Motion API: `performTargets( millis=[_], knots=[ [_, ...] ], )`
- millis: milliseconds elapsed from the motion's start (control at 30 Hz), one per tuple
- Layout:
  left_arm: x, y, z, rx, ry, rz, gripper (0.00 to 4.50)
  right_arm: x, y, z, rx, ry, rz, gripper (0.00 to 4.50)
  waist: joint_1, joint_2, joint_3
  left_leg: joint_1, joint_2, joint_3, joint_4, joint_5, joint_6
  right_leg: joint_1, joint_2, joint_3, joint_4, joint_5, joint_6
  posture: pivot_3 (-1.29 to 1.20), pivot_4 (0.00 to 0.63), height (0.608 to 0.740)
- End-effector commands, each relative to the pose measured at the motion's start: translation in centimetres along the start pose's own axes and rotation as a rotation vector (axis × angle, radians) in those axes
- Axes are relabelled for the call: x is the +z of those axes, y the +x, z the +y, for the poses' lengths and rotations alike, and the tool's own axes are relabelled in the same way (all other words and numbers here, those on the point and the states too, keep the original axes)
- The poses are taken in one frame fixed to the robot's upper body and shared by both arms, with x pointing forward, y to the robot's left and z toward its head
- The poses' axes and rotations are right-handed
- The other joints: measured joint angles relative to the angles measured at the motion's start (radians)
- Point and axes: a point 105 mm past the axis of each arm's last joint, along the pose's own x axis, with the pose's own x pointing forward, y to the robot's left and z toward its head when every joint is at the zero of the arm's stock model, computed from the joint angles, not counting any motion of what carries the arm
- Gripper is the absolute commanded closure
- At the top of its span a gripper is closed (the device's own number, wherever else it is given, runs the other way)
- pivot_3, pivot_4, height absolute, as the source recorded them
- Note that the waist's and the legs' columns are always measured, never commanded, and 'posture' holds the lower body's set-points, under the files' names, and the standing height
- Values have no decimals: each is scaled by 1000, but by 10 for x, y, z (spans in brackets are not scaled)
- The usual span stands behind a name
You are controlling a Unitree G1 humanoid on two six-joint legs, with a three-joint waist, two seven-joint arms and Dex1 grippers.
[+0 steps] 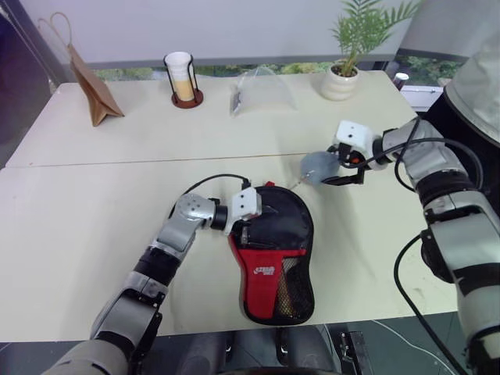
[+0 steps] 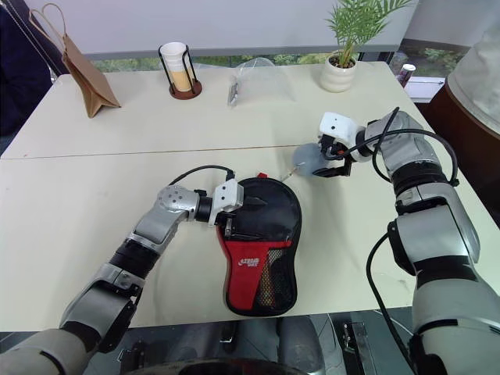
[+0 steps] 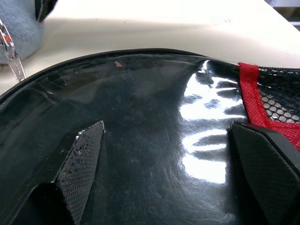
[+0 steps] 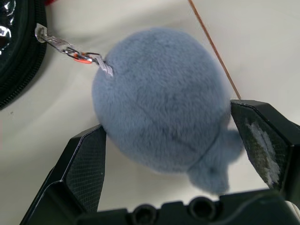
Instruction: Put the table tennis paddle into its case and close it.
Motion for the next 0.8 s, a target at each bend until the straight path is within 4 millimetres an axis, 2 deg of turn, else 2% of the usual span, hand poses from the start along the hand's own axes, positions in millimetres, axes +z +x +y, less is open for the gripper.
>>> performTargets(
  millis=[33,100,233,300,333,567,800],
  knots=[
    [-20,1,-4,7,-36,66,0,12,-4,-9,-19,-27,-26,572,0,0,0,0,0,0,0,0,0,0,0,0,0,0,0,0,150,734],
    [-20,1,-4,11,-39,67,0,11,-3,-8,-14,-25,-17,1332,0,0,0,0,0,0,0,0,0,0,0,0,0,0,0,0,150,734],
    [-20,2,-4,16,-45,67,0,9,-2,-7,-11,-24,-10,3395,0,1,0,0,0,0,0,0,0,0,0,0,0,0,0,0,150,734],
    [-21,2,-5,11,-50,71,0,7,-3,-8,-19,-31,8,4273,0,1,0,0,0,0,0,0,0,0,0,0,0,0,0,0,150,734],
    [-21,3,-6,8,-53,73,0,6,-4,-8,-18,-33,15,4478,0,1,0,1,0,0,0,0,0,0,0,0,0,0,0,0,150,734],
    [-29,4,-6,-2,-73,104,0,-3,-20,12,74,-120,7,4478,3,1,-1,1,-1,-1,0,0,0,1,0,0,0,0,0,0,150,734],
    [-37,8,-9,-20,-94,125,0,-20,-44,47,112,-204,97,4478,22,4,-3,2,-1,-1,1,0,0,3,-1,-1,0,0,0,0,150,734]
  ],
)
